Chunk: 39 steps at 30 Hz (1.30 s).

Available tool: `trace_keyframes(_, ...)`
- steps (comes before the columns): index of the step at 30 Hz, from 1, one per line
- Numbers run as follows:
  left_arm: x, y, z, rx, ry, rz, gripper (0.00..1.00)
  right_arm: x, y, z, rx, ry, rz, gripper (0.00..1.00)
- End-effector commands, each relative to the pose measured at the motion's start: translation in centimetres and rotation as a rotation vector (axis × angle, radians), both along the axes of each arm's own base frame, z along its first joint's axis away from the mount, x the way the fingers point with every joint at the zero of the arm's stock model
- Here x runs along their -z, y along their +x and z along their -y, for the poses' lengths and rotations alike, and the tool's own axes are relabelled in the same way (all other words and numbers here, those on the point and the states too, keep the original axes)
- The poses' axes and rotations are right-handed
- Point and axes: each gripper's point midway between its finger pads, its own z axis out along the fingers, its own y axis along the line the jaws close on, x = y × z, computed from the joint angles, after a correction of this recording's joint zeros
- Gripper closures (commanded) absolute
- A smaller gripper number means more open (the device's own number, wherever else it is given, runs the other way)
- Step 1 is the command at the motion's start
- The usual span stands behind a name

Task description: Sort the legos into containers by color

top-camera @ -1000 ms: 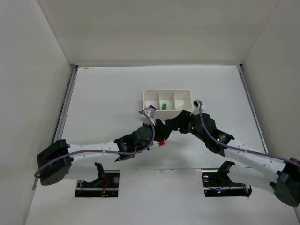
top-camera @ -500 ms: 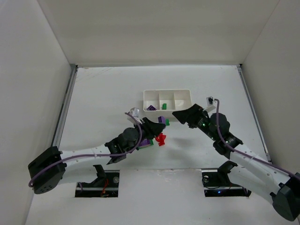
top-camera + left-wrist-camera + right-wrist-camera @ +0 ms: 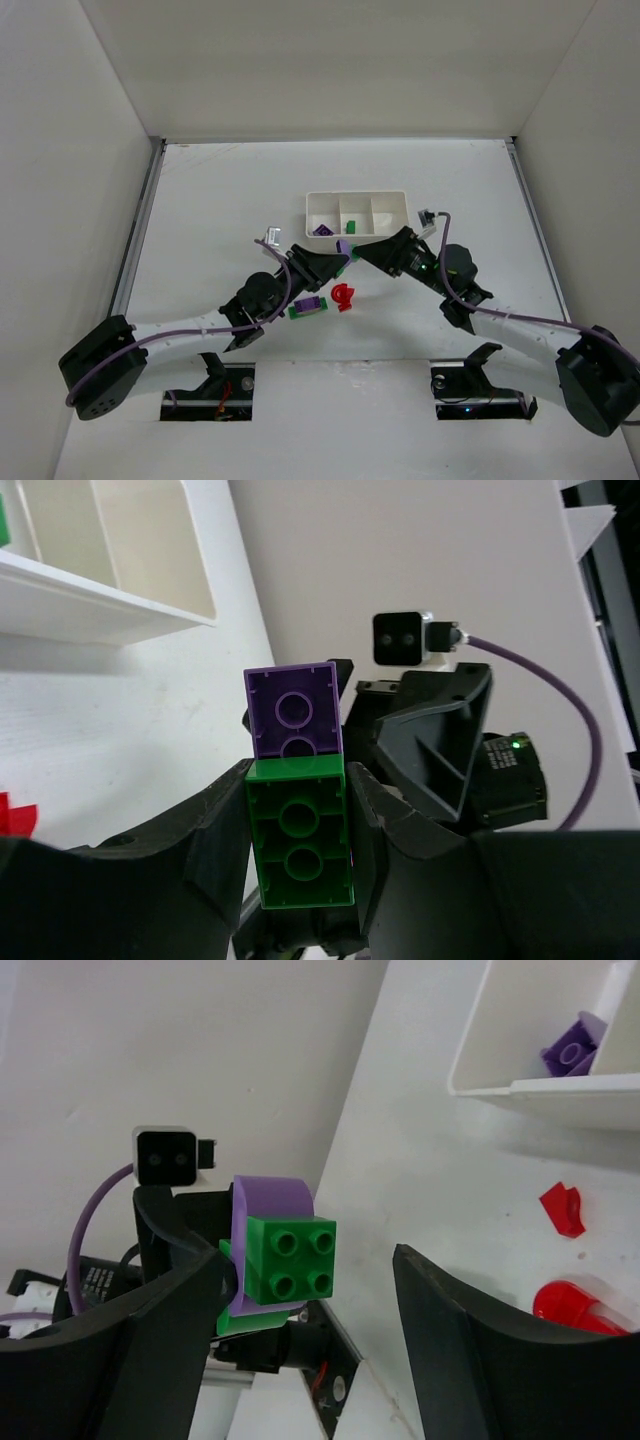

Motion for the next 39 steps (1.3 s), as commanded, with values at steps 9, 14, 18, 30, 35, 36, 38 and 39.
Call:
trace_keyframes(9, -2.8, -0.5, 0.1, 0.031, -0.128, 0.037, 0.84, -4.2, -1.3, -1.1, -0.098, 0.198, 0.093, 0.47)
trace_keyframes(14, -2.9, -0.5, -0.1, 0.027, -0.132, 0.040, 0.84, -3.9, -1.2, -1.1, -0.095, 0.200, 0.085, 0.52)
trace_keyframes(18, -3.1, -0.5, 0.0, 0.030, -0.139, 0.049, 0.84, -4.0, -1.3, -1.1, -0.098, 0.206, 0.084, 0.57)
trace_keyframes(30, -3.4, -0.6, -1.4, 0.008, -0.143, 0.069, 0.86, -4.0, -0.7, 0.3, -0.057, 0.205, 0.087, 0.65)
trace_keyframes(35, -3.5, -0.5, -1.7, 0.002, -0.116, 0.079, 0.86, -3.8, -0.5, 0.8, -0.043, 0.201, 0.084, 0.65)
trace_keyframes(36, -3.6, -0.5, -1.8, -0.002, -0.114, 0.081, 0.86, -3.8, -0.4, 0.9, -0.041, 0.200, 0.085, 0.65)
trace_keyframes(38, -3.6, -0.5, -1.8, -0.004, -0.107, 0.084, 0.86, -3.9, -0.4, 1.1, -0.040, 0.199, 0.087, 0.65)
trace_keyframes(39, -3.6, -0.5, -1.9, -0.004, -0.104, 0.085, 0.86, -3.9, -0.3, 1.2, -0.040, 0.198, 0.086, 0.65)
